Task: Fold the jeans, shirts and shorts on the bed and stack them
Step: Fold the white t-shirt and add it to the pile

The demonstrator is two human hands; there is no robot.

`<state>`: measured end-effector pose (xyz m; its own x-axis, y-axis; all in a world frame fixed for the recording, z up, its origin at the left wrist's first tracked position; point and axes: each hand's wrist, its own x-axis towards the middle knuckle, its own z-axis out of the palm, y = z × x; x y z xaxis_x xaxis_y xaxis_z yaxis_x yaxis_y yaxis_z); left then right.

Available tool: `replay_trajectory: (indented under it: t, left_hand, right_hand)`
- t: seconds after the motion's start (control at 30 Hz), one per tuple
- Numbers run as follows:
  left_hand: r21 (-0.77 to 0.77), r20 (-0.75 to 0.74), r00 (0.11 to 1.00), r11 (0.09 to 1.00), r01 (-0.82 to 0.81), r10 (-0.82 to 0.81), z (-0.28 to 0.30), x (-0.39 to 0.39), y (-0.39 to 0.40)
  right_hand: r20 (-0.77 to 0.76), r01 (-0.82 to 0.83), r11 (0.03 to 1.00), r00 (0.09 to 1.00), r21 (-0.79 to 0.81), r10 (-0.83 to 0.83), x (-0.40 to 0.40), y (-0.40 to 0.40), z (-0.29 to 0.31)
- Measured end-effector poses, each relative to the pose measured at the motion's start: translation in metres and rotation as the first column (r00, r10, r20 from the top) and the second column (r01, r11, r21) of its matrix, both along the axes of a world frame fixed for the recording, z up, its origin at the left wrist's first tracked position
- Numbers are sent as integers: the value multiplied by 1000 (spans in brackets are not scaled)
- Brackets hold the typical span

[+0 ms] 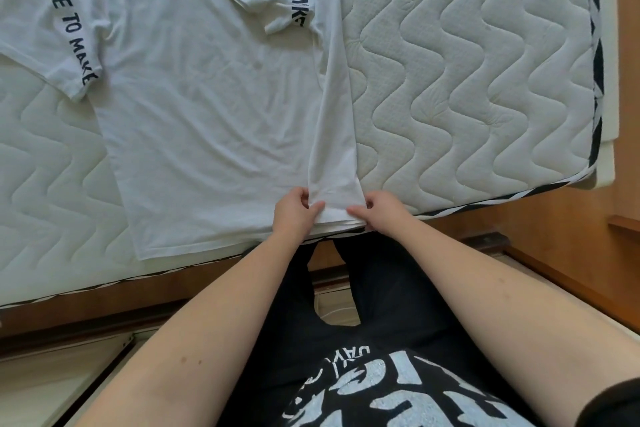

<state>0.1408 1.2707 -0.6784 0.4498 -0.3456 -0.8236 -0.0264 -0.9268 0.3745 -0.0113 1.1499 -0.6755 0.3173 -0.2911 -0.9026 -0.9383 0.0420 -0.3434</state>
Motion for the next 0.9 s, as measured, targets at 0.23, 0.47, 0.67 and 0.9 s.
replay_trajectory:
  t: [0.23, 0.47, 0.67, 0.9]
  left_hand:
    - [0, 45, 998, 999, -52, 52, 4, 1, 11]
    - [142, -195, 948, 949, 282, -253, 3, 12, 3]
    - [-23, 149, 942, 952, 306, -300, 14, 41, -37]
    - [-293, 173, 985, 954, 68, -17, 12, 104, -144]
  right_hand:
    - [-144, -148, 980, 981, -135, 128, 9, 4, 4]
    - [-137, -56, 936, 991, -347, 9, 15, 0, 9]
    - [57, 128, 881, 992, -456, -115, 52, -30, 12]
    - [230, 258, 882, 957, -394, -177, 103, -82, 7]
